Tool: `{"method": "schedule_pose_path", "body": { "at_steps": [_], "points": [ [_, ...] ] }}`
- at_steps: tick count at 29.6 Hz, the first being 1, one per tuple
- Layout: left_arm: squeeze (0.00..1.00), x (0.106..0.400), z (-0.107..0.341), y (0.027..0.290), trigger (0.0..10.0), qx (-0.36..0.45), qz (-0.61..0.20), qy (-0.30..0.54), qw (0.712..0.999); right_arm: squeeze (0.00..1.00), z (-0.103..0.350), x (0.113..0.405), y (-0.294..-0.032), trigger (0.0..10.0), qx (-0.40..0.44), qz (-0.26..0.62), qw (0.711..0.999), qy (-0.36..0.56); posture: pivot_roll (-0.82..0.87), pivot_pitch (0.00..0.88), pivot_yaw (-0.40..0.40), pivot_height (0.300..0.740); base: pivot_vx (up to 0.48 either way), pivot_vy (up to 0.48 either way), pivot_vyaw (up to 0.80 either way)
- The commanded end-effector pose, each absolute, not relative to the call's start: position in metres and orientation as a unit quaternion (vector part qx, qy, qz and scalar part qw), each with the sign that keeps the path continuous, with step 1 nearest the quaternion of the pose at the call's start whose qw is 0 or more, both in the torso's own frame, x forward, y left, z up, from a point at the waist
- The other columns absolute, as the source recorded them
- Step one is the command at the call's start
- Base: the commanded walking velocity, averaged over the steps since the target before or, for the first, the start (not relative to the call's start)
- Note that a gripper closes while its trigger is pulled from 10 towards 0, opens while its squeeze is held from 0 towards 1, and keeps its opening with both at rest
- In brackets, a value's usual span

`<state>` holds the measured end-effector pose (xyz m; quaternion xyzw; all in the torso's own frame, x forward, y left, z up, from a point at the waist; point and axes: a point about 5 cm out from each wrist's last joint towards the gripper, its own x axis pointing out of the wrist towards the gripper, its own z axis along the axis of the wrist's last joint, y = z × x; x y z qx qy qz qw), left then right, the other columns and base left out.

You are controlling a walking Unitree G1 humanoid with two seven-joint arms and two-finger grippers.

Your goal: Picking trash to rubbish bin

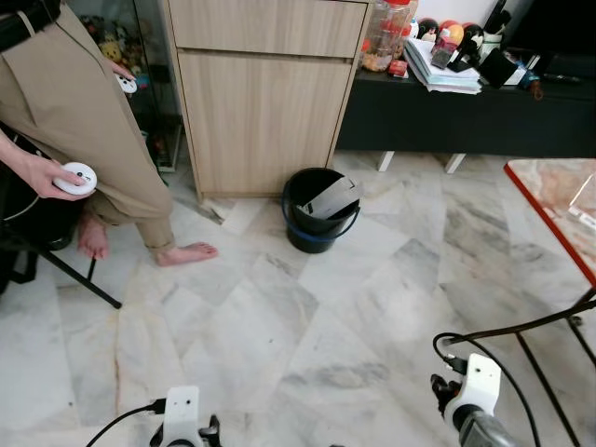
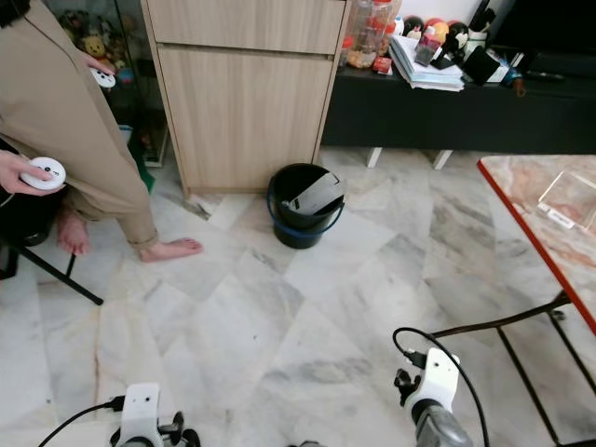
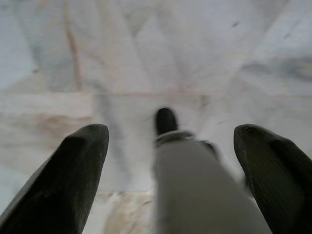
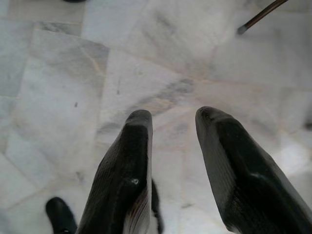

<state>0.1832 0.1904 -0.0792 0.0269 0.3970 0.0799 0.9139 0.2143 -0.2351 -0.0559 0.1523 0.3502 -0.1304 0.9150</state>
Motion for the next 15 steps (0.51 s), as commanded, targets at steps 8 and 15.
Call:
{"method": "schedule_pose_path", "body": {
  "at_steps": [8, 15],
  "points": [
    [0.00, 0.183, -0.080, 0.194, 10.0, 0.055, 0.052, 0.415, 0.907, 0.00, -0.064, 0.204, -0.226, 10.0, 0.178, -0.159, 0.903, 0.359, 0.02, 0.111, -0.029, 0.740, 0.000, 0.000, 0.00],
    [0.00, 0.184, -0.080, 0.192, 10.0, 0.059, 0.047, 0.414, 0.907, 0.00, -0.069, 0.199, -0.222, 10.0, 0.177, -0.159, 0.897, 0.372, 0.03, 0.108, -0.030, 0.740, 0.000, 0.000, 0.00]
  ]
}}
